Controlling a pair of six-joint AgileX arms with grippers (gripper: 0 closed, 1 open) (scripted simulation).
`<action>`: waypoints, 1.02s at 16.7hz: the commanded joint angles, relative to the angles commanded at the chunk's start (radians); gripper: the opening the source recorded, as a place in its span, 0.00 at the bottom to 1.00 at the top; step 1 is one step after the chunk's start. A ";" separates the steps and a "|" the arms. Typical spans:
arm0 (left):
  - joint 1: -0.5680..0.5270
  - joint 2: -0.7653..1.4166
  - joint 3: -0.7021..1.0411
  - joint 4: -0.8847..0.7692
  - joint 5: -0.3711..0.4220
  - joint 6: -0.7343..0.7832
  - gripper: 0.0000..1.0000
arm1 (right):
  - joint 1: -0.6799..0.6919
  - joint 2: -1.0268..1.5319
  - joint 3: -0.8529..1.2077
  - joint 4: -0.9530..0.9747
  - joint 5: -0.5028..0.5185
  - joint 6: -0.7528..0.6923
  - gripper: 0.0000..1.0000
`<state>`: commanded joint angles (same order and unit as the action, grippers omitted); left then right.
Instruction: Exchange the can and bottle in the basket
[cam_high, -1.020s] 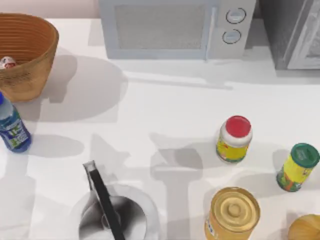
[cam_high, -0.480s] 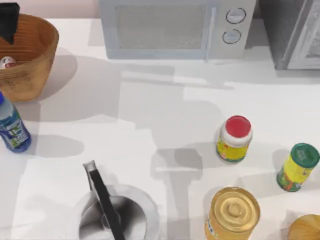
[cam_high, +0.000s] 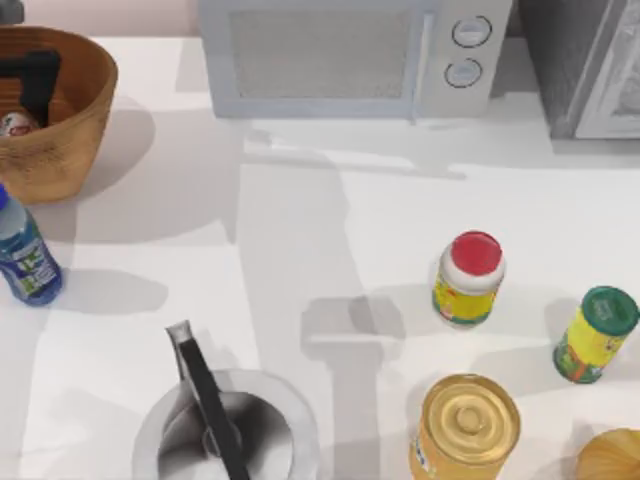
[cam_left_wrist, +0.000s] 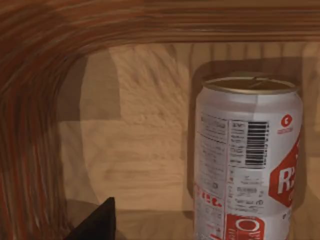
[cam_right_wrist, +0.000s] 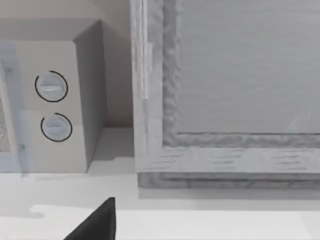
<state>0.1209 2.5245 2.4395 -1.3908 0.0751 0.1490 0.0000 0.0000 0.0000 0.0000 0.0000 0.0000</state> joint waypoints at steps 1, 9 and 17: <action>0.000 0.000 0.000 0.000 0.000 0.000 1.00 | 0.000 0.000 0.000 0.000 0.000 0.000 1.00; -0.005 0.008 -0.098 0.106 0.000 -0.005 1.00 | 0.000 0.000 0.000 0.000 0.000 0.000 1.00; -0.007 0.021 -0.197 0.218 0.000 -0.007 1.00 | 0.000 0.000 0.000 0.000 0.000 0.000 1.00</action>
<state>0.1137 2.5456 2.2427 -1.1724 0.0747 0.1420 0.0000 0.0000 0.0000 0.0000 0.0000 0.0000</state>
